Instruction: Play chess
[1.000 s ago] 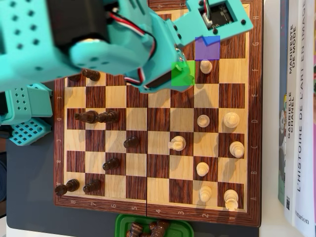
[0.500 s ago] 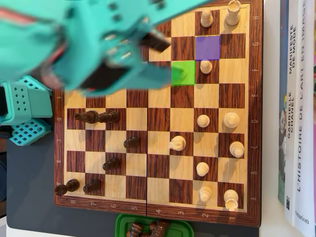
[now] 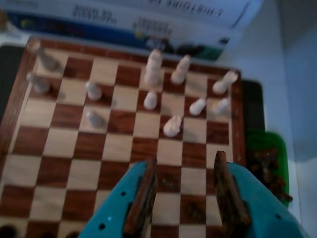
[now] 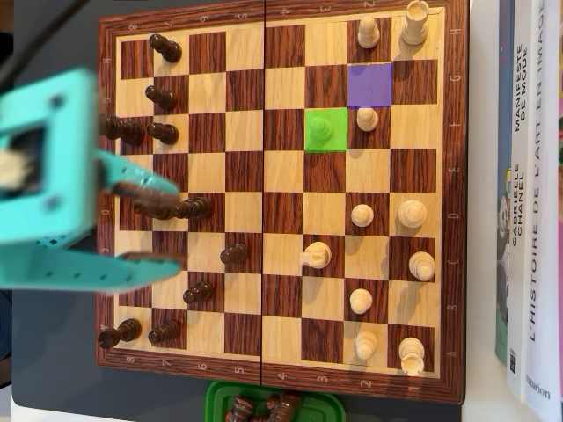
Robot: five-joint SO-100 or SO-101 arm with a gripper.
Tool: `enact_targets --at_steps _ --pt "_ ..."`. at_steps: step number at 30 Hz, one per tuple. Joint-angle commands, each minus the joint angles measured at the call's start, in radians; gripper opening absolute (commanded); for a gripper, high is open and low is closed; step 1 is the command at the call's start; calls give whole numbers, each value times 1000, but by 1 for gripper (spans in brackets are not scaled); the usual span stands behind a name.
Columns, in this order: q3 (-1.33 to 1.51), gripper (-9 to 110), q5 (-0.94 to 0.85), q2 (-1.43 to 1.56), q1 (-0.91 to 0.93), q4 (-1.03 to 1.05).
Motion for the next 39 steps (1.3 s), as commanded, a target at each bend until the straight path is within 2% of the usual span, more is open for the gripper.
enact_targets --at_steps 1,14,20,39 --pt "124 17 11 138 12 -135" --pt "660 17 12 566 -81 -1014" --pt "836 17 121 678 -78 -1456" --pt "1014 17 127 738 -84 -2453"
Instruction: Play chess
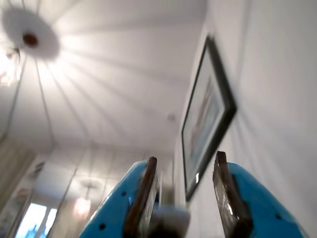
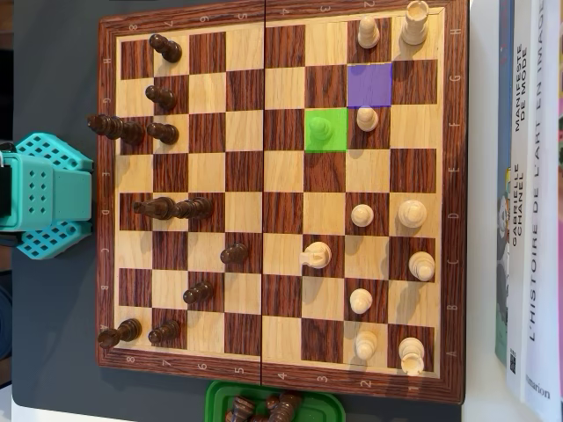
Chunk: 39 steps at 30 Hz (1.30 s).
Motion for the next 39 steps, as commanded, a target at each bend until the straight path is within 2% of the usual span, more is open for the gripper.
enact_targets --at_steps 1,13,20,24,39 --pt "25 17 -2 9 -5 -143" --pt "25 17 -5 9 -8 -512" --pt "25 17 -12 9 -8 -523" --pt "25 17 -106 9 -31 -523" --pt "25 17 -71 9 -25 -523"
